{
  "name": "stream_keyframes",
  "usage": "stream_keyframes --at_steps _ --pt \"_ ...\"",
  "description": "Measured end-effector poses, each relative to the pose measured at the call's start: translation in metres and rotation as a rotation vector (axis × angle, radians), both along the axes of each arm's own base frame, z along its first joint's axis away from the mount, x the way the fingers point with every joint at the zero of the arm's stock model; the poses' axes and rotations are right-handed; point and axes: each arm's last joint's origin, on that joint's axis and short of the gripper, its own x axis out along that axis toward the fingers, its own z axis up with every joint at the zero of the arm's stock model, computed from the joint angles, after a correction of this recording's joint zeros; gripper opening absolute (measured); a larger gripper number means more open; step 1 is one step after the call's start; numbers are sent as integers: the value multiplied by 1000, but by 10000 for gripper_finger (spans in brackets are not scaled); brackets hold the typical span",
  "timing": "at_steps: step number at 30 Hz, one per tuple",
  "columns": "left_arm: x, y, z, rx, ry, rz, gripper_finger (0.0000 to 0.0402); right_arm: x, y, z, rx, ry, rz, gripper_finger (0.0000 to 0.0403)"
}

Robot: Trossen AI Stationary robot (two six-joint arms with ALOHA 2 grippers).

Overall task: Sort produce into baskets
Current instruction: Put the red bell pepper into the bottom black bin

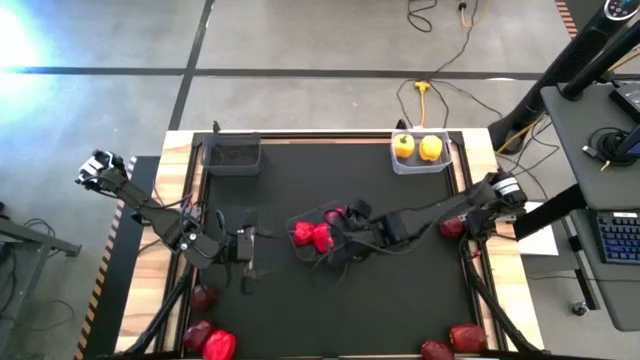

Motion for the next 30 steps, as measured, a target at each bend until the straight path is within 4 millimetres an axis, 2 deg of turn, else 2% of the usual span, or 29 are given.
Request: stream_keyframes --at_steps 3,6,10,14,17,20,26,30 --pt "0 0 -1 1 4 16 290 8 0 -16 11 57 79 388" --pt "-6 -6 -7 -76 82 -42 290 18 -9 -36 81 123 137 388" --pt "-20 -22 -11 -287 236 -188 290 31 -23 -57 133 176 207 388" --pt "-37 -34 -20 -515 447 -228 290 35 -36 -67 141 217 205 388" --pt "-51 -40 -27 -661 599 -164 290 34 -39 -58 113 196 183 388" --pt "-62 -48 -32 -746 695 -119 290 32 -35 -35 87 125 176 388" --pt "-70 -78 -39 -815 749 -169 290 17 -4 -8 41 43 183 388" --pt "-62 -96 -41 -840 820 -44 290 6 17 1 21 14 188 388"
